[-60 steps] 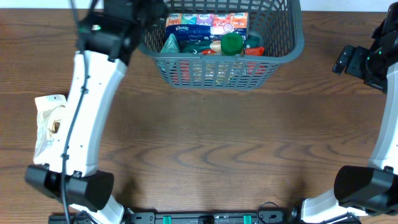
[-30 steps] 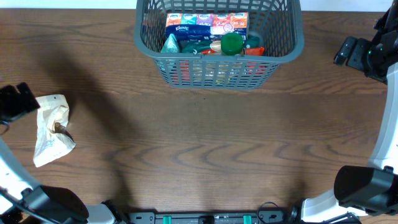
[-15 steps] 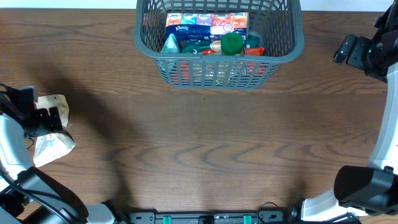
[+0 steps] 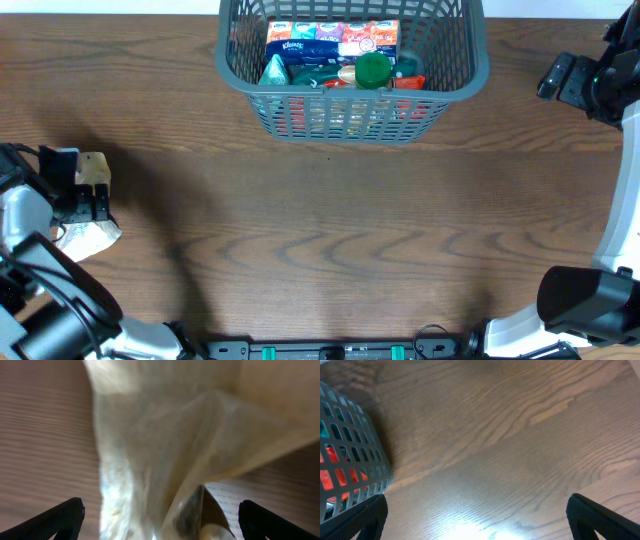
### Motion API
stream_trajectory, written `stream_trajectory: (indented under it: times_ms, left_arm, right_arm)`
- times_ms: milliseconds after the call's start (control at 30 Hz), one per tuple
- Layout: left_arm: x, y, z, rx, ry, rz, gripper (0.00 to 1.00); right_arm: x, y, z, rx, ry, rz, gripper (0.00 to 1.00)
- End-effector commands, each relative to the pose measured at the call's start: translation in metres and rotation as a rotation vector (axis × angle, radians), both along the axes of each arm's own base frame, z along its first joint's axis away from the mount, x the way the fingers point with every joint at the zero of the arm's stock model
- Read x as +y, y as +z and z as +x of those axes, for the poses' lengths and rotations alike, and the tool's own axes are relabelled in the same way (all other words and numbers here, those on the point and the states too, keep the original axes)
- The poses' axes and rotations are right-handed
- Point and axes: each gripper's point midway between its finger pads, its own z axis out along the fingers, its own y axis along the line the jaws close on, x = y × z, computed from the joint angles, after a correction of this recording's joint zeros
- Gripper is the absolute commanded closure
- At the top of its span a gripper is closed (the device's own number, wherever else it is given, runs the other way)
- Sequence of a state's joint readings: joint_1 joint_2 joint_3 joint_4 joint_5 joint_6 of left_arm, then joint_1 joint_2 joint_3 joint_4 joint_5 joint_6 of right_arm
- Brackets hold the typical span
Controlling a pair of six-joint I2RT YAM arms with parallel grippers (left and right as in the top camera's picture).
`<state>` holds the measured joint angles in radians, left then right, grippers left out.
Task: Pack container
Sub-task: 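Grasp the beige crumpled paper bag with the left gripper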
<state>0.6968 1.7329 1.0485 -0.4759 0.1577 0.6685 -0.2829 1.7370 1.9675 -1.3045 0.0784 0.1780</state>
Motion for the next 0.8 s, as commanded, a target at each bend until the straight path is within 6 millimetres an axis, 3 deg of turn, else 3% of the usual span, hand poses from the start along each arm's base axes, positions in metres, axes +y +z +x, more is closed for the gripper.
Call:
stream_trajectory:
  times_ms: [0,333,567,633,767]
  left_arm:
    - [-0.004,-0.022,-0.002,0.037,-0.022,-0.031,0.01]
    - [-0.001,-0.044,0.002,0.051,-0.021,-0.045,0.01]
    - [-0.003,-0.046,0.000,0.056,0.007,-0.063,0.03]
    - [-0.004,-0.046,-0.001,0.056,0.023,-0.071,0.12]
    - [-0.006,-0.047,-0.003,0.066,0.043,-0.089,0.51]
  right_arm:
    - [-0.001,-0.003,0.000,0.009,-0.002,0.002,0.01]
    - [0.000,-0.005,-0.003,0.021,-0.014,0.013,0.01]
    - [0.000,-0.005,-0.005,0.028,-0.014,0.014,0.01]
    - [0.000,-0.005,-0.005,0.028,-0.014,0.014,0.01]
    - [0.000,-0.005,-0.005,0.028,-0.014,0.014,0.01]
